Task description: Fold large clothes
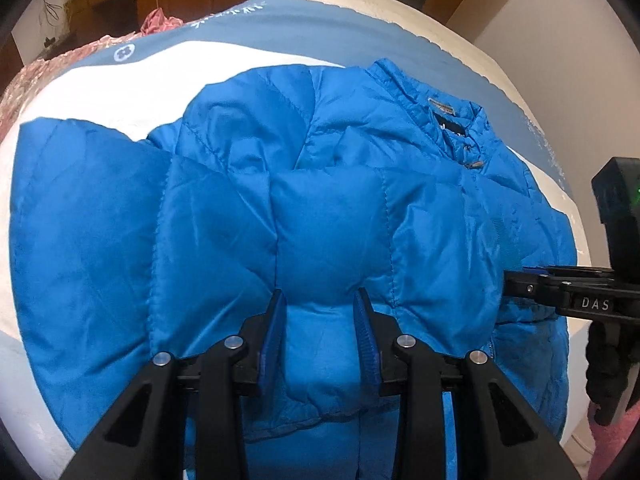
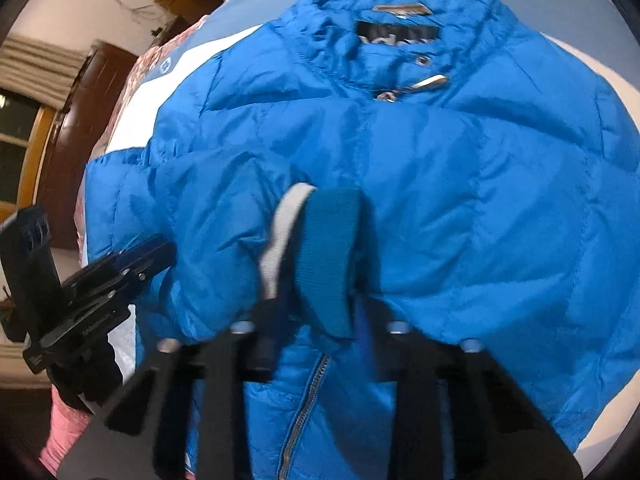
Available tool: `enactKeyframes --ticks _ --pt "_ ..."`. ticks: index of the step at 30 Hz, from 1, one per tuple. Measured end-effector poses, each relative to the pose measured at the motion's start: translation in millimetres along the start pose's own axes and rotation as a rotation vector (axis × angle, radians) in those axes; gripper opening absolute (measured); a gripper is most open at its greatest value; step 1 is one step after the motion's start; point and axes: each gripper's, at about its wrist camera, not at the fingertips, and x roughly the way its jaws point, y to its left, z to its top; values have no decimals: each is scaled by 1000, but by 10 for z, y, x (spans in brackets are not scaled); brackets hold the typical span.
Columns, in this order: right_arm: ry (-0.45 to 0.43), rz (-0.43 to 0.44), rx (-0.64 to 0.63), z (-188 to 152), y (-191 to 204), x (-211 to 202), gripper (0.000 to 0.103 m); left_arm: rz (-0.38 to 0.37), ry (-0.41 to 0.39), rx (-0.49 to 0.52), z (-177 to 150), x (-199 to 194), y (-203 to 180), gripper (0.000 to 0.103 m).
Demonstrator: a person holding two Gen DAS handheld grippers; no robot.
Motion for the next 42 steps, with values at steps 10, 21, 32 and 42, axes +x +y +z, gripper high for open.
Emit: enactKeyframes --ticks 10,21,32,42 --pt "-131 -94 46 -8 -404 -601 13 -37 -128 25 186 -555 -128 35" --pt "-166 -229 247 -484 -1570 -1143 13 40 -71 76 308 -148 -322 35" --pt "-177 -266 288 -664 -1633 -1129 24 88 -16 103 331 57 -346 35" --pt "-227 -228 165 -17 -1025 -869 25 155 -76 149 703 204 -812 35"
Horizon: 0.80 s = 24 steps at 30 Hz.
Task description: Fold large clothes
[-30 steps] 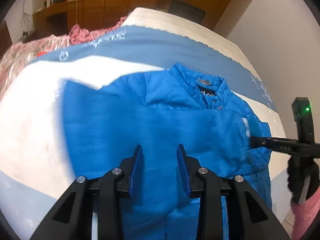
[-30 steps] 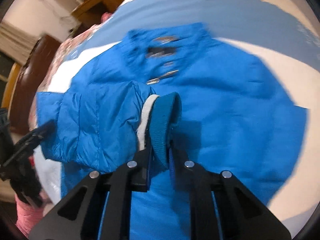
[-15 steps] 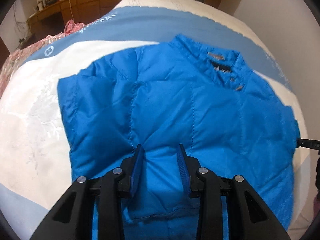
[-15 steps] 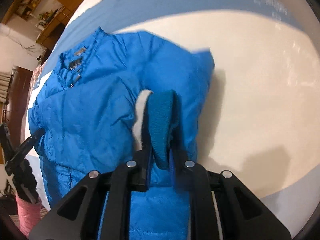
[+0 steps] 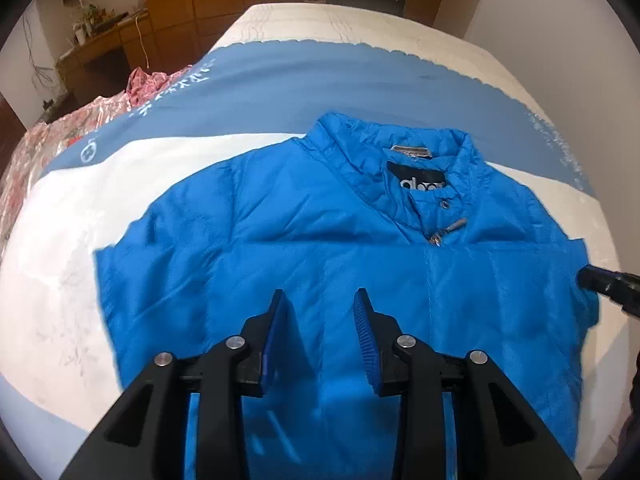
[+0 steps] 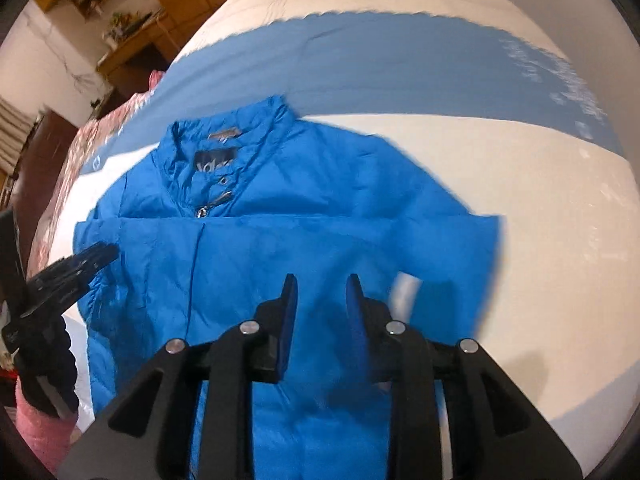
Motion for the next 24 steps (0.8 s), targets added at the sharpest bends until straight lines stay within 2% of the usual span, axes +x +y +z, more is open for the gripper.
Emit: enactKeyframes --ticks 3,5,10,11,14,17,20,22,24 --pt "52 -51 26 16 -83 339 21 21 23 15 14 202 -14 36" --pt "68 -5 65 -31 -195 513 20 25 11 43 -10 291 -14 37" --pt "63 -14 66 5 -164 443 19 22 17 16 29 249 12 37" --pt "46 7 68 -22 -141 331 24 21 15 1 27 188 29 37" --pt "-8 49 21 -169 12 31 25 -16 -31 -22 -93 -143 27 36" --pt "-16 65 -23 -329 148 -72 25 -39 -62 5 -306 -363 -93 36" --pt "22 46 -40 -482 210 77 25 -64 -10 22 -476 -267 -208 36" --pt "55 24 -23 -533 207 274 23 -37 34 34 -576 -62 -262 36" --pt "65 38 -12 -565 199 439 23 -27 23 58 -635 22 -271 37"
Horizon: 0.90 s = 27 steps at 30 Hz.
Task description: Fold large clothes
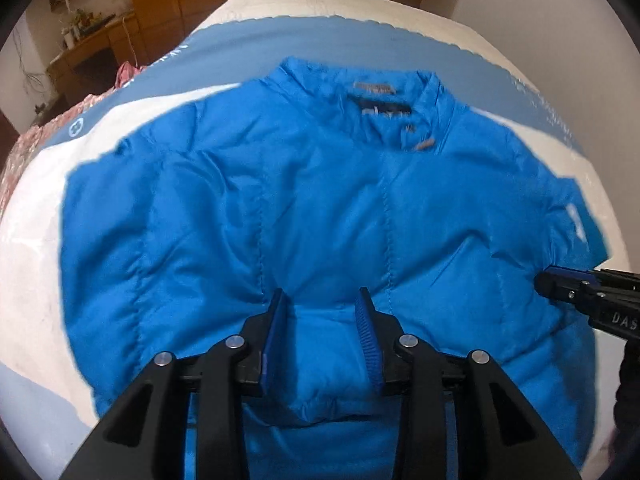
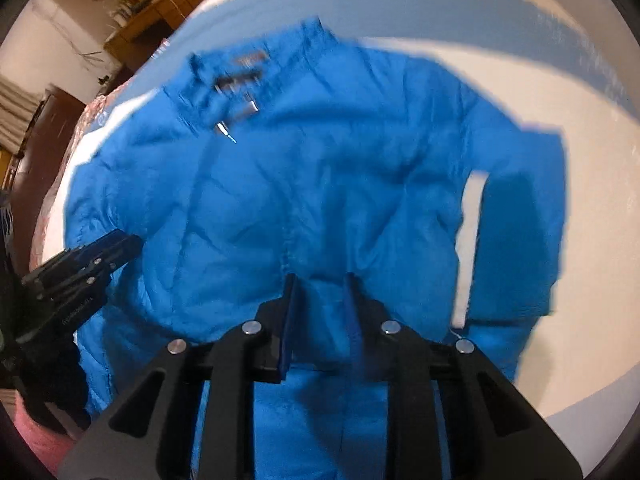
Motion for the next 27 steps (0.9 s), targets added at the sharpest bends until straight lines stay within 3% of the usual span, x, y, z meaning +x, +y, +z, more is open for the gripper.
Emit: enactKeyframes --ticks 9,11,13,15,17,20,22,27 --pt "-52 -51 3 -56 23 47 20 18 10 -13 8 57 -34 37" --pt "-50 -37 23 -100 10 -118 21 16 17 -36 -12 -93 27 36" --pt "-110 -3 13 -257 9 -430 28 0 -9 -65 -117 -376 146 39" --pt "-127 13 1 -447 2 -637 35 5 -21 -79 -269 -609 258 53" --pt "-132 40 -6 -690 -34 -810 39 27 -37 -75 -516 -886 391 59" --pt "-138 29 -26 -1095 -63 -989 53 86 -35 -72 -930 -1212 575 65" --pt "-137 12 -32 -1402 -113 -1079 54 109 -20 -80 -1222 -1402 669 70" --pt "-94 -32 20 -1928 -284 -1093 55 154 49 -113 -1778 -1565 806 72"
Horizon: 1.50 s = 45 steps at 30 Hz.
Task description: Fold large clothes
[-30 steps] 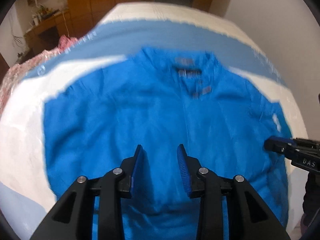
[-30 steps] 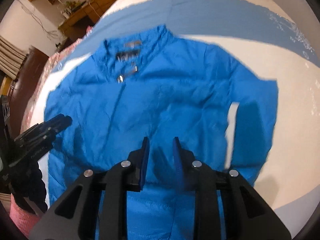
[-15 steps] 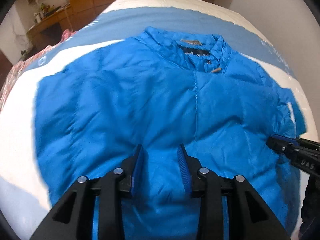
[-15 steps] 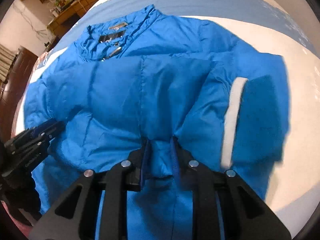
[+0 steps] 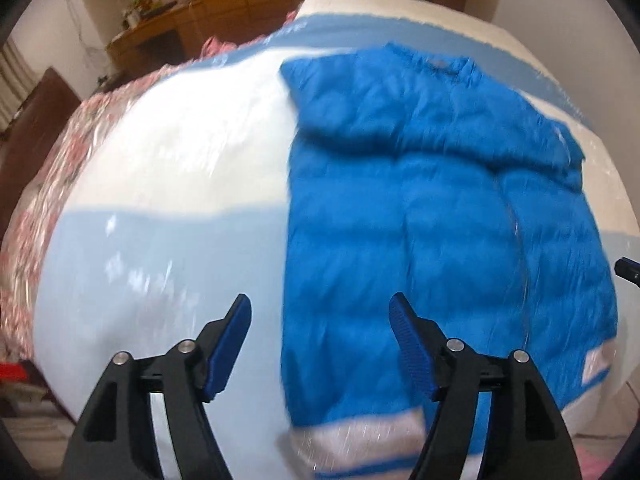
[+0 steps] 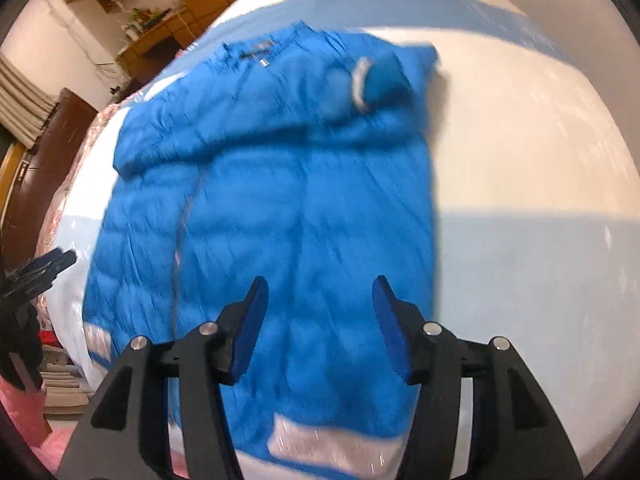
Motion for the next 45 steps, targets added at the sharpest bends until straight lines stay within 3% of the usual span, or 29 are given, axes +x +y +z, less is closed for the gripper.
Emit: enactKeyframes --ticks 6,22,29,34,36,37,39,41,43,45 --pt "51 -28 27 -447 -134 -62 71 -33 71 -42 -444 37 13 72" --pt "203 13 107 -921 -426 217 75 -52 173 -81 -827 283 117 73" --pt "214 57 72 -995 -419 188 76 -147 201 -112 -930 393 170 75" --pt "221 117 50 -1041 -376 199 61 -226 220 -138 -1008 502 183 76" --pt "220 131 47 -1030 -379 177 49 -245 218 -134 -1023 522 186 74" --pt "218 135 47 -1011 -393 174 46 -252 214 -135 -1039 511 193 63" --pt "207 152 51 -1008 -431 136 28 -283 214 -141 -1034 498 199 49" --pt "198 175 62 -959 -408 134 19 -285 208 -144 -985 463 192 33" --pt "184 205 71 -938 -420 93 14 -303 203 -161 -955 434 211 20" --pt "172 217 61 -937 -424 44 12 -313 194 -155 -930 383 221 16"
